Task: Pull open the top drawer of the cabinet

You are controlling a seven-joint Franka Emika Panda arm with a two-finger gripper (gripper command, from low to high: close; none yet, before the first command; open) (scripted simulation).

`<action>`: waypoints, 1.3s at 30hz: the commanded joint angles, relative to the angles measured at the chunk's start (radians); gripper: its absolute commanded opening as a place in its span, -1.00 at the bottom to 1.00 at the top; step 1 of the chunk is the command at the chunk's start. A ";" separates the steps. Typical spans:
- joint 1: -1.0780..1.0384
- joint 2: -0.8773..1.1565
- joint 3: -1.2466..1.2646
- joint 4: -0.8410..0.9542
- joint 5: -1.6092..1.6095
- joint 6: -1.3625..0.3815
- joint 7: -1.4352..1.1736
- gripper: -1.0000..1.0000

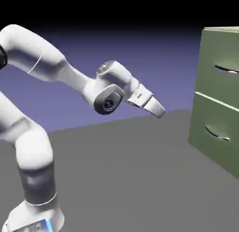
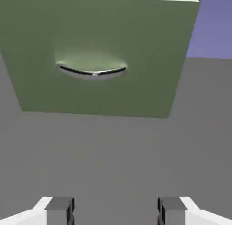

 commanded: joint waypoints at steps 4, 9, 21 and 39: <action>-0.140 -0.057 0.093 0.091 0.174 -0.023 0.032 0.00; -0.315 -0.129 0.209 0.206 0.391 -0.051 0.073 0.00; -0.734 -0.301 0.487 0.480 0.913 -0.120 0.170 0.00; -1.363 -0.559 0.905 0.890 1.696 -0.223 0.316 0.00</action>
